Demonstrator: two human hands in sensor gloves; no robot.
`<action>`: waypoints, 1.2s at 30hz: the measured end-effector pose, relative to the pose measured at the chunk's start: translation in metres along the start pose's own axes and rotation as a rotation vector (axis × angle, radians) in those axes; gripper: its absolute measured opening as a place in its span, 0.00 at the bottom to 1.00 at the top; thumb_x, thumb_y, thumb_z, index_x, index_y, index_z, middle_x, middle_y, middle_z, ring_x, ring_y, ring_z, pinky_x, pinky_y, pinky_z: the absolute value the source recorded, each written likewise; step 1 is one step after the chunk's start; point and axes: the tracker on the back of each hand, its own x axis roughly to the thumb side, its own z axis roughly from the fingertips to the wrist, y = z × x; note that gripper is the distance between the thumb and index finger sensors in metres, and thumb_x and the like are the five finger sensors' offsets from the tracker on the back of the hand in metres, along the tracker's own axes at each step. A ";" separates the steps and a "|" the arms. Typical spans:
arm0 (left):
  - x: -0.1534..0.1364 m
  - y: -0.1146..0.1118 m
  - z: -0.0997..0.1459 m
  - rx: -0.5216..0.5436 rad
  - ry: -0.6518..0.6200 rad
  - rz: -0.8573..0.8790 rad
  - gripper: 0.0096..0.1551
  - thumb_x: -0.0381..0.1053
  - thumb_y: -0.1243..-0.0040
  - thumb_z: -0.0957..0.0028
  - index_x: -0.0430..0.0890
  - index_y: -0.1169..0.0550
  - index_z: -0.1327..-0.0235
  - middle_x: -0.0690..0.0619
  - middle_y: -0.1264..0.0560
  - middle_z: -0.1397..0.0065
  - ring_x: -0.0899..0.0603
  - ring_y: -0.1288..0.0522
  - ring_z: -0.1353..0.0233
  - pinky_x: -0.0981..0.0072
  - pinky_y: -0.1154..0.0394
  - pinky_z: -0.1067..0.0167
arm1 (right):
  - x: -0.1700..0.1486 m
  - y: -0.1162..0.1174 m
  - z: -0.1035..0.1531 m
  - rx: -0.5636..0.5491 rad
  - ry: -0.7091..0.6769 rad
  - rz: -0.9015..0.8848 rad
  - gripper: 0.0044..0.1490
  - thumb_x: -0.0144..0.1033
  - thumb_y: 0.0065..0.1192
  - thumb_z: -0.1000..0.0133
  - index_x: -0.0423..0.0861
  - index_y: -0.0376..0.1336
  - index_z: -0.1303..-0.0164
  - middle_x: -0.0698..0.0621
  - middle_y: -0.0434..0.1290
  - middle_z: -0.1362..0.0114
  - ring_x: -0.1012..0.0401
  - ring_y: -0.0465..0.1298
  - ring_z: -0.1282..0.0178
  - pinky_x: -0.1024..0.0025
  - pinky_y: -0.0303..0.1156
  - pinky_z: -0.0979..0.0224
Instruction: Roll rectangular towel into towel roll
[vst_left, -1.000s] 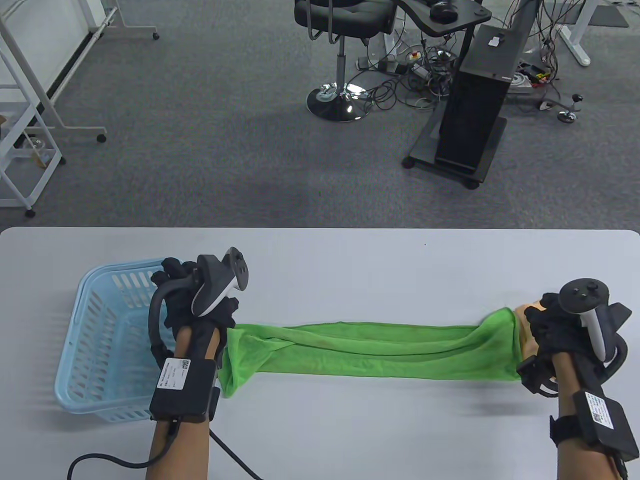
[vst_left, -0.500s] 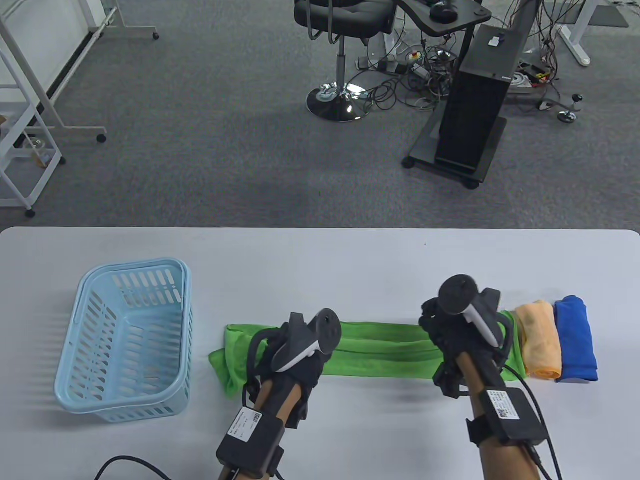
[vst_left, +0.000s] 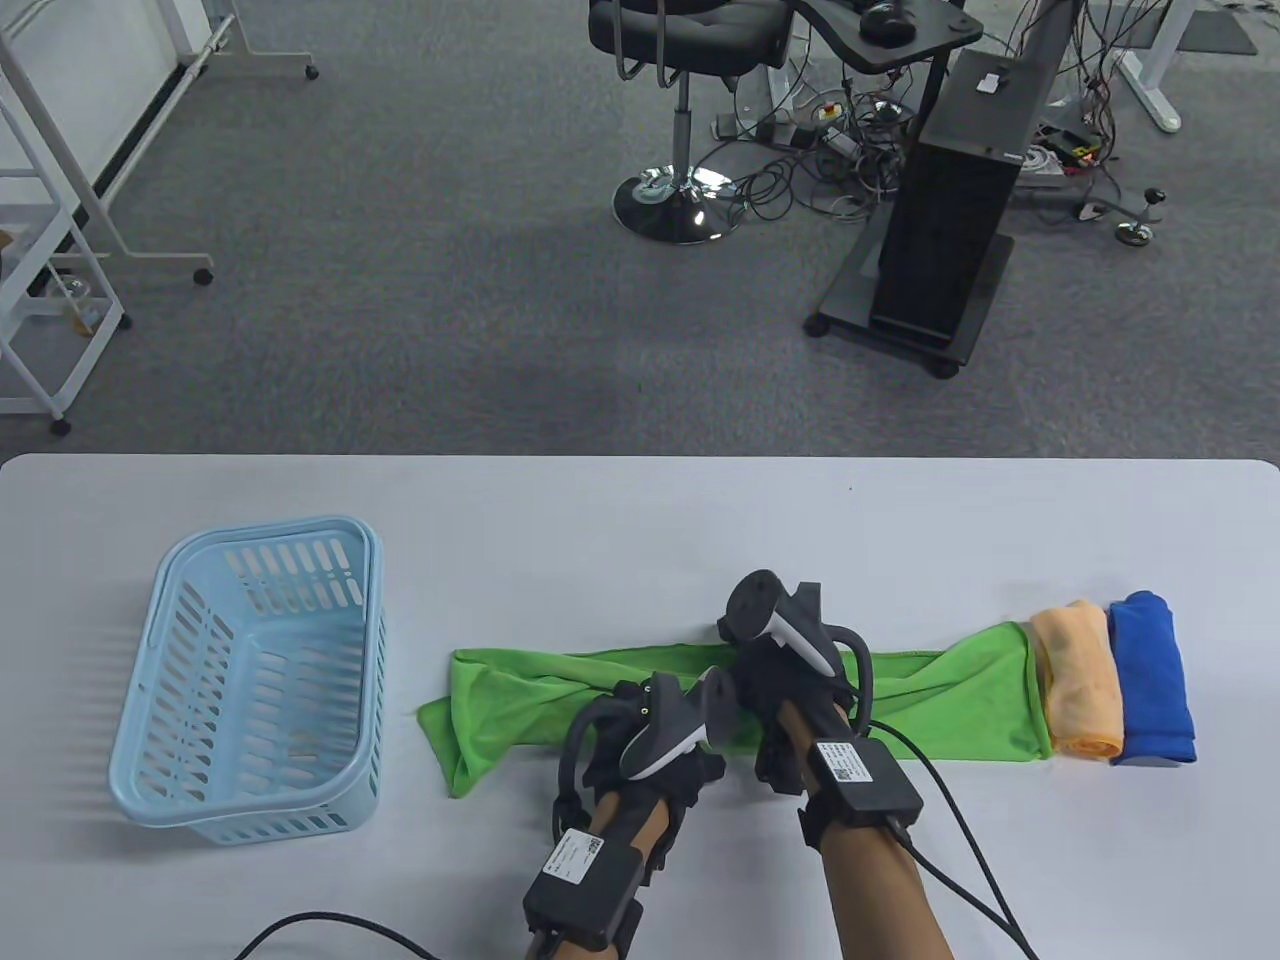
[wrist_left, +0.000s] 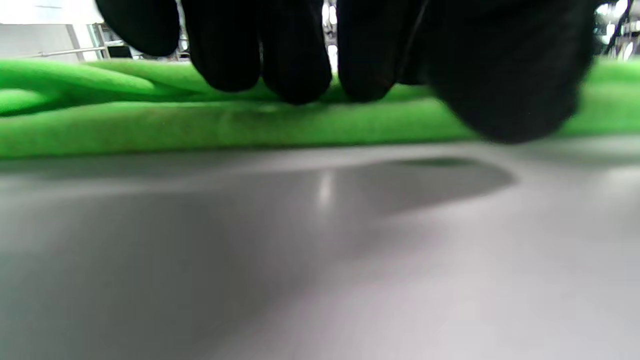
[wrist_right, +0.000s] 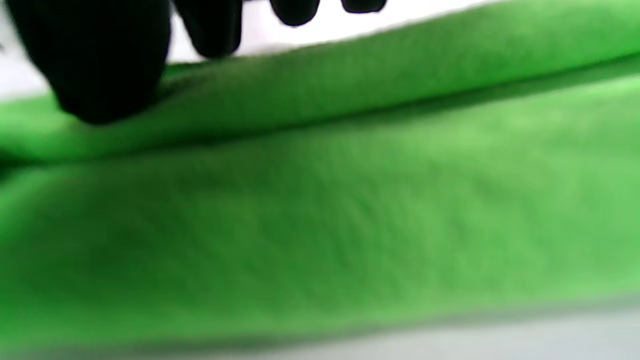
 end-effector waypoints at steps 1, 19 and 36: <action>0.000 0.001 -0.001 0.019 0.013 -0.038 0.38 0.63 0.31 0.66 0.56 0.21 0.38 0.50 0.23 0.34 0.38 0.27 0.31 0.35 0.34 0.33 | 0.000 0.001 0.001 -0.033 0.006 -0.036 0.46 0.51 0.67 0.64 0.62 0.56 0.31 0.48 0.46 0.23 0.48 0.51 0.22 0.42 0.45 0.21; -0.096 0.169 0.069 0.383 -0.001 0.337 0.22 0.50 0.32 0.58 0.61 0.17 0.49 0.48 0.23 0.31 0.35 0.31 0.25 0.34 0.37 0.31 | -0.036 -0.131 0.113 -0.115 -0.361 -0.746 0.43 0.35 0.64 0.56 0.61 0.55 0.27 0.54 0.74 0.39 0.56 0.79 0.42 0.45 0.64 0.26; -0.124 0.194 0.133 0.559 0.035 0.460 0.29 0.58 0.42 0.54 0.54 0.17 0.40 0.48 0.11 0.48 0.37 0.17 0.38 0.37 0.27 0.40 | -0.007 -0.138 0.153 -0.245 -0.366 -0.721 0.37 0.33 0.61 0.56 0.55 0.63 0.31 0.51 0.70 0.38 0.59 0.83 0.48 0.51 0.71 0.32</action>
